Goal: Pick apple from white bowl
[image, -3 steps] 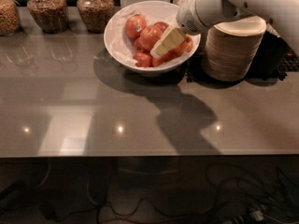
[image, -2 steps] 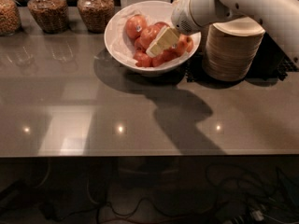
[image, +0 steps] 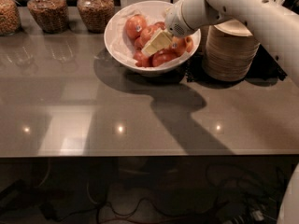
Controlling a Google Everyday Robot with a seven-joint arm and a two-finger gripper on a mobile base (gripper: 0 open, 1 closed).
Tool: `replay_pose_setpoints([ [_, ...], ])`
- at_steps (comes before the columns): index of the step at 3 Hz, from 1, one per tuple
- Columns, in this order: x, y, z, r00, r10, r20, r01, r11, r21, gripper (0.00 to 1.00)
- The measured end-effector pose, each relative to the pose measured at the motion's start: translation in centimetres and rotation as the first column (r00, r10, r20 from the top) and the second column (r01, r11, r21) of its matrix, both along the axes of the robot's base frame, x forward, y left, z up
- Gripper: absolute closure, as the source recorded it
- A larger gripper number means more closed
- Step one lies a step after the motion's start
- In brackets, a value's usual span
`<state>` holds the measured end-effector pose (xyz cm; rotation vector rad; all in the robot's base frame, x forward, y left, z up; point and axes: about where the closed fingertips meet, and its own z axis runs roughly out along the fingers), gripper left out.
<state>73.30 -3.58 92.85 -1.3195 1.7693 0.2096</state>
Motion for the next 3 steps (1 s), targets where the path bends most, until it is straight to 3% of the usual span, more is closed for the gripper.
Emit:
replay_pose_setpoints([
  [1,0.5,0.4,-1.2,0.9998,0.001,-0.022,-0.001,1.000,-0.002,0.16],
  [2,0.7,0.6,-2.0,0.9994,0.001,-0.035,-0.001,1.000,-0.004,0.24],
  [3,0.6,0.8,-2.3,0.9993,-0.002,-0.038,0.002,1.000,-0.013,0.43],
])
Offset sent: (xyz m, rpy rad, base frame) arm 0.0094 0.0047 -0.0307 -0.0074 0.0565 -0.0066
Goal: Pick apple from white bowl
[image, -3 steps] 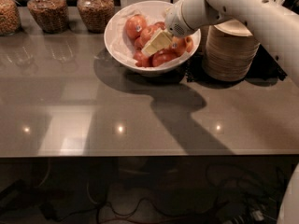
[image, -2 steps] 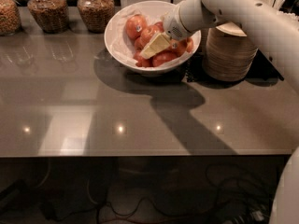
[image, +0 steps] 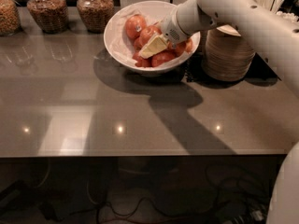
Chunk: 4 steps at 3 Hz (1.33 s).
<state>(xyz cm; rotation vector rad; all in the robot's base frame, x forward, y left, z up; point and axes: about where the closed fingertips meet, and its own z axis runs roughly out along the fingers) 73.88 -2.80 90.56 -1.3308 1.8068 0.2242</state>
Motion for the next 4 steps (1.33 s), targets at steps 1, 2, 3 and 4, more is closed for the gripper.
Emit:
replay_pose_setpoints([
  [1,-0.3,0.0,0.6,0.9999,-0.007,0.009,0.007,1.000,-0.007,0.66],
  [2,-0.6,-0.1,2.0,0.9994,-0.014,0.033,0.014,1.000,-0.002,0.90],
  [3,-1.1,-0.4,4.1,0.9978,-0.001,0.066,0.001,1.000,0.002,1.00],
  [4,-1.9,-1.4,6.5,0.9971,0.022,0.073,-0.024,0.999,0.034,1.00],
])
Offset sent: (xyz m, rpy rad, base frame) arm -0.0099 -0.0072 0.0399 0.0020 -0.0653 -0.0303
